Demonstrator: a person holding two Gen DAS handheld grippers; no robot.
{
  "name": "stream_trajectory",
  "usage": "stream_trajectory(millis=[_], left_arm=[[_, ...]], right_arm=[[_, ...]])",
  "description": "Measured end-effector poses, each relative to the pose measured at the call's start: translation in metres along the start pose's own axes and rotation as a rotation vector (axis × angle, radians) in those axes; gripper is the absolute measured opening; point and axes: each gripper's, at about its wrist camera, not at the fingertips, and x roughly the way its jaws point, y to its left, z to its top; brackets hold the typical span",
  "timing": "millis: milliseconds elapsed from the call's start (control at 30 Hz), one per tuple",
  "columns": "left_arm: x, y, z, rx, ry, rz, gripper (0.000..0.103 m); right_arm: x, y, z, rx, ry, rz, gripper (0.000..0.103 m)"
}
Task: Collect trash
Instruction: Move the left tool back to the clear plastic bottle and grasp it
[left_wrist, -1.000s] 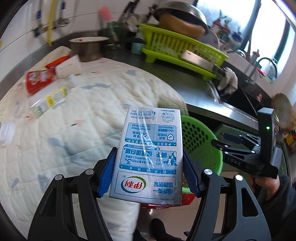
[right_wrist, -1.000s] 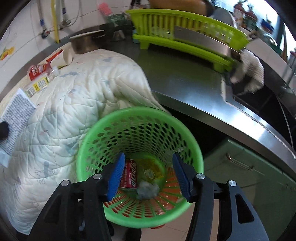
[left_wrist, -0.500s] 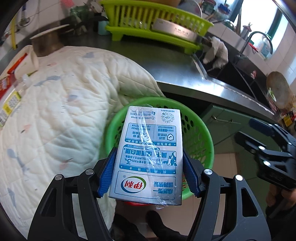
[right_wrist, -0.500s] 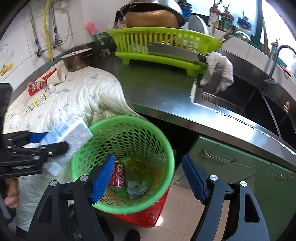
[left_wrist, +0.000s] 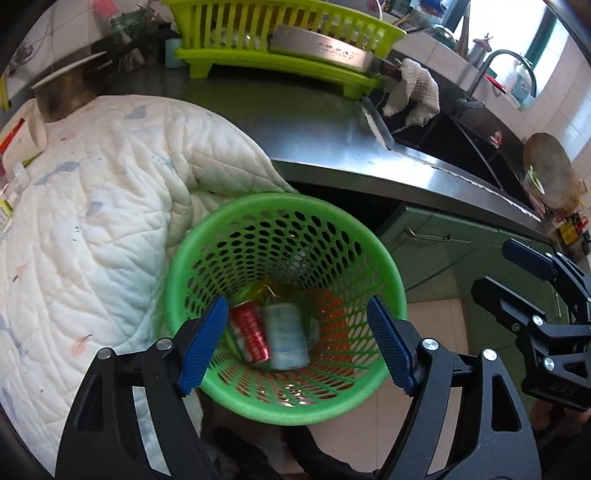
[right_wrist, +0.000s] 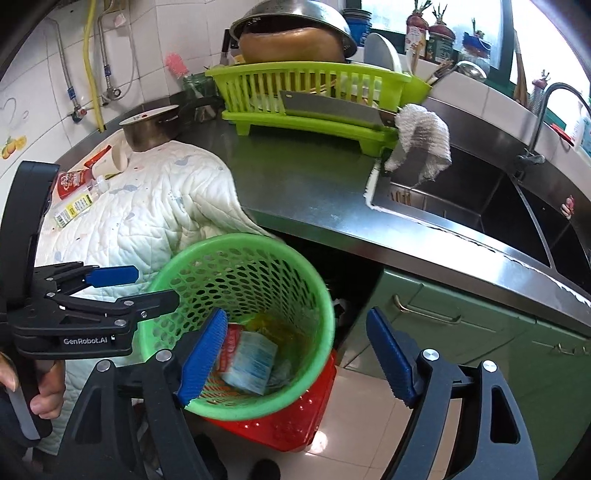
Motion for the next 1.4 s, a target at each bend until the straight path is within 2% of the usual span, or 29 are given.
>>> stream_trajectory(millis=[133, 200, 367, 667, 1000, 1133, 1400], left_arm=[[-0.016, 0.017, -0.001, -0.031, -0.027, 0.04, 0.079], [-0.027, 0.03, -0.003, -0.059, -0.041, 0.062, 0.08], [-0.057, 0.074, -0.012, -0.146, -0.087, 0.14, 0.083], [-0.111, 0.17, -0.046, -0.336, -0.148, 0.288, 0.085], [-0.149, 0.262, -0.094, -0.511, -0.173, 0.394, 0.087], [-0.154, 0.284, -0.094, -0.505, -0.178, 0.414, 0.087], [-0.14, 0.317, -0.045, -0.337, -0.175, 0.39, 0.087]], right_arm=[[0.002, 0.014, 0.008, -0.024, -0.012, 0.028, 0.076], [0.003, 0.024, 0.013, -0.039, -0.02, 0.038, 0.081], [0.01, 0.056, 0.027, -0.092, -0.031, 0.086, 0.081], [0.029, 0.143, 0.05, -0.226, -0.031, 0.201, 0.085], [0.044, 0.234, 0.063, -0.349, -0.031, 0.298, 0.087], [0.048, 0.258, 0.065, -0.375, -0.023, 0.314, 0.088], [0.049, 0.272, 0.068, -0.38, -0.008, 0.289, 0.088]])
